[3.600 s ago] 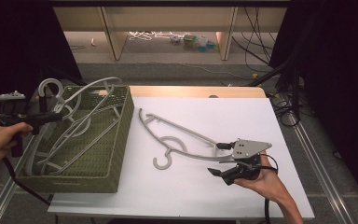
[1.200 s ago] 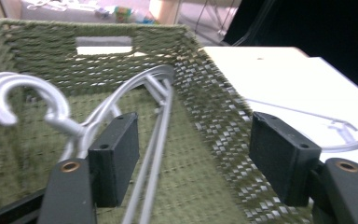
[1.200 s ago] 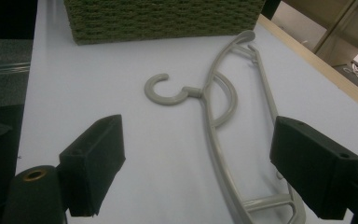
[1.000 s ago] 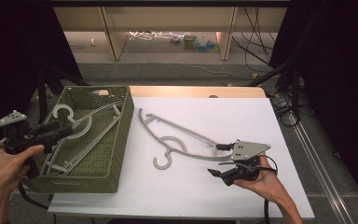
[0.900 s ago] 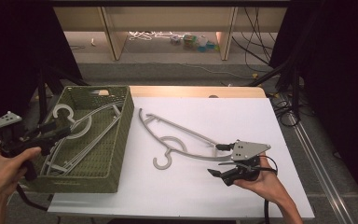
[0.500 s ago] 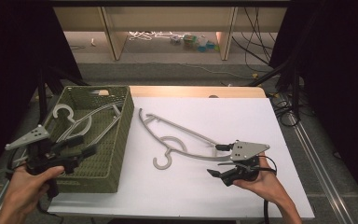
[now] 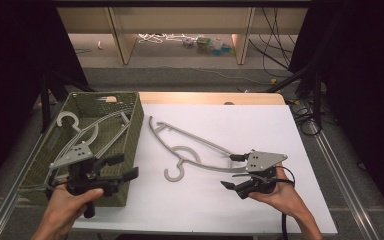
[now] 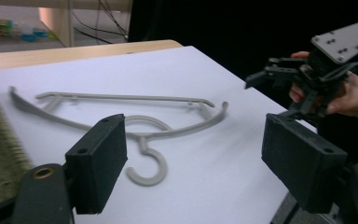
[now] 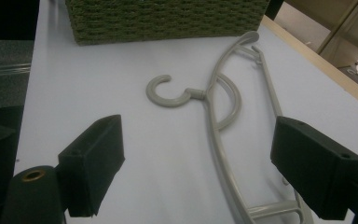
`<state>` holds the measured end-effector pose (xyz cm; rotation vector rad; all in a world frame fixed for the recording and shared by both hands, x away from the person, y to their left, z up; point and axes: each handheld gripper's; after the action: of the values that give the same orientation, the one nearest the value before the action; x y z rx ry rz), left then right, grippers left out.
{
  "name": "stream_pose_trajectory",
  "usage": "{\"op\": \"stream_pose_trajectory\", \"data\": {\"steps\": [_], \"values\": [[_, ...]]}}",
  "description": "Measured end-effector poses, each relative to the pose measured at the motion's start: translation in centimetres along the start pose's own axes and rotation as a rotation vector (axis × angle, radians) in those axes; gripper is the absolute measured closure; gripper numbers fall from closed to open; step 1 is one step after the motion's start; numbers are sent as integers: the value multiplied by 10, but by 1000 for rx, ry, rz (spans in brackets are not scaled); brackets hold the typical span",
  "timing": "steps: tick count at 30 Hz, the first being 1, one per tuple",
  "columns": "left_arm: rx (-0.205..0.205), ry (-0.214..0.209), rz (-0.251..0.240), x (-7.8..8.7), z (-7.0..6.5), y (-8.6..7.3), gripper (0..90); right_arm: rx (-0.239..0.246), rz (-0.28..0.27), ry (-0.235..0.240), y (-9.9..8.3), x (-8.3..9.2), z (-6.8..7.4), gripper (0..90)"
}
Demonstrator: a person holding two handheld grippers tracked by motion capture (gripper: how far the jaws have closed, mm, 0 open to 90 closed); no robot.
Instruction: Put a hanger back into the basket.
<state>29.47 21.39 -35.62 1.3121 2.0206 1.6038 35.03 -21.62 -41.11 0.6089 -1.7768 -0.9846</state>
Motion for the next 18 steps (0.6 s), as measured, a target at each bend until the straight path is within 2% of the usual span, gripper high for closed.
{"op": "stream_pose_trajectory", "data": {"steps": [5, 6, 8, 9, 11, 13, 14, 18], "values": [[-3, -51, 34, -18, -10, -12, 220, -4, -1, 3, -2, -3, -1, 181], [-16, -56, 43, -20, -10, -14, 220, -4, 0, 5, -2, -3, -2, 181], [-24, -50, 47, -26, -13, -19, 218, -7, 3, 7, -2, -4, -2, 180], [-49, -53, 52, -28, -12, -20, 216, 0, 5, 2, -2, -5, -2, 181], [-29, -66, 56, -32, -14, -23, 212, -2, 3, 4, -2, -5, -2, 181], [-29, -81, 55, -34, -14, -24, 211, -1, 7, 6, -1, -5, -1, 181], [-44, -80, 54, -34, -13, -23, 211, -1, 11, 8, -1, -5, -1, 181], [-53, -79, 52, -35, -12, -25, 209, 1, 10, 3, -1, -8, -4, 181]]}}
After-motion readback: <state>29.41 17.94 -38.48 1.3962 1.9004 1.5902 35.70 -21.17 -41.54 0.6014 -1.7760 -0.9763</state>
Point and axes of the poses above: each handheld gripper's, and its own axes: x roughly backward along the jaws, y roughly out of its top, z roughly to its left, and after that the axes turned 3 degrees about x, right-handed
